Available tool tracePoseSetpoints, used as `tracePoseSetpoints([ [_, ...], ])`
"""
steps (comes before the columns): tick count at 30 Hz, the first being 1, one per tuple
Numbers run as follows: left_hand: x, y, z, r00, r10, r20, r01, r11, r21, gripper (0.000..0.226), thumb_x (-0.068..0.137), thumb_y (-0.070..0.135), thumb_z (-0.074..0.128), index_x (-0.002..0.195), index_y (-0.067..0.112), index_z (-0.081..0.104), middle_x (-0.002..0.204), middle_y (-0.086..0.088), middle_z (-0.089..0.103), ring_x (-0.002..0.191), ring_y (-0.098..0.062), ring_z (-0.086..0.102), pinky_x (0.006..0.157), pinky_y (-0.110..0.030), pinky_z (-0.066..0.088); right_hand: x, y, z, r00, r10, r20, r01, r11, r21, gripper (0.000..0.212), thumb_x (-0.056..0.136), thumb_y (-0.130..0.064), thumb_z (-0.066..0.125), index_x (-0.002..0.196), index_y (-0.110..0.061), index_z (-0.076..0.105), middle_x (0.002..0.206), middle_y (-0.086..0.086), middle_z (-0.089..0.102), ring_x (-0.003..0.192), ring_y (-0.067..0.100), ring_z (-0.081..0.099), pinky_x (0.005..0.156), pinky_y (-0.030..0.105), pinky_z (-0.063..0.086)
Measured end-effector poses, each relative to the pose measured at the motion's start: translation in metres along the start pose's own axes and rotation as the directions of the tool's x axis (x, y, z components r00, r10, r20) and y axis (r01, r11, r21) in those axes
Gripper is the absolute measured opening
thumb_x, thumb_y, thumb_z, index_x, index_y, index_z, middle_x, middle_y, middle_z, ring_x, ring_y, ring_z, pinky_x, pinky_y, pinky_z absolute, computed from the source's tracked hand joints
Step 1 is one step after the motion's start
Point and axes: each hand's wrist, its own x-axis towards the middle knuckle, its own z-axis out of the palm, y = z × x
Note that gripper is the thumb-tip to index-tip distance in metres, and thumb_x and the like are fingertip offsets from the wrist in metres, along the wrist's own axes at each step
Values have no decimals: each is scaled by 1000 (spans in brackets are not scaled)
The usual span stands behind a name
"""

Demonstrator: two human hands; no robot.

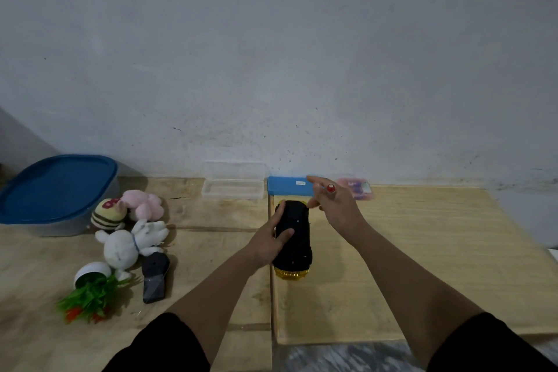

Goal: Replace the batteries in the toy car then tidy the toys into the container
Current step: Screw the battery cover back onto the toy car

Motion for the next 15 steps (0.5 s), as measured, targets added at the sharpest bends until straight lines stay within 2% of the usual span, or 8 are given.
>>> tracePoseSetpoints([
  [2, 1, 1, -1, 1000, 20, -9, -20, 1000, -9, 70, 96, 31, 50, 144, 51, 2, 149, 1, 34, 127, -24, 46, 102, -47, 45, -3, 1, 0, 1000, -28, 7, 28, 999, -36, 33, 98, -27, 42, 129, -23, 53, 70, -1, 59, 70, 8, 56, 74, 26, 49],
  [5, 1, 2, -1, 999, 44, -25, -46, 997, -64, 80, 94, 33, 52, 143, 50, -8, 147, 3, 38, 120, -24, 54, 98, -45, 49, -6, 7, 0, 997, -52, 60, 67, 956, -285, 32, 96, -30, 47, 127, -29, 56, 78, -14, 56, 74, 4, 52, 76, 25, 43],
  [7, 2, 2, -1, 999, 31, -37, -35, 994, -100, 85, 93, 35, 54, 141, 50, -14, 145, 0, 42, 115, -22, 58, 91, -37, 53, -9, 16, 3, 989, 8, 148, 56, 905, -422, 36, 95, -34, 48, 130, -31, 53, 78, -4, 57, 78, 12, 53, 70, 25, 39],
  [9, 3, 2, 1, 999, -1, -38, -4, 991, -134, 85, 92, 37, 55, 143, 49, -13, 141, -4, 48, 110, -21, 61, 81, -29, 55, -15, 27, 6, 976, 74, 203, 39, 864, -501, 40, 95, -39, 45, 135, -35, 46, 74, 0, 55, 76, 15, 51, 61, 20, 35],
  [11, 3, 4, 3, 998, -53, -30, 47, 985, -169, 74, 91, 41, 55, 147, 42, 8, 133, -6, 56, 102, -17, 63, 73, -28, 57, -19, 32, 9, 970, 125, 206, -17, 888, -459, 42, 96, -39, 43, 138, -39, 39, 97, 4, 63, 86, 15, 55, 64, 19, 42],
  [13, 1, 6, 5, 995, -100, 4, 99, 975, -200, 52, 92, 43, 52, 139, 28, 39, 125, -5, 61, 99, -15, 63, 71, -29, 55, -22, 35, 11, 970, 151, 190, -78, 935, -347, 45, 96, -36, 45, 139, -42, 33, 116, 6, 62, 102, 21, 59, 78, 31, 53],
  [15, 1, 4, 5, 990, -129, 49, 137, 959, -249, 45, 93, 47, 46, 133, 25, 47, 122, -2, 61, 102, -16, 60, 73, -30, 53, -22, 38, 10, 970, 157, 185, -106, 959, -262, 50, 94, -35, 50, 137, -49, 28, 126, 5, 60, 112, 23, 58, 90, 41, 52],
])
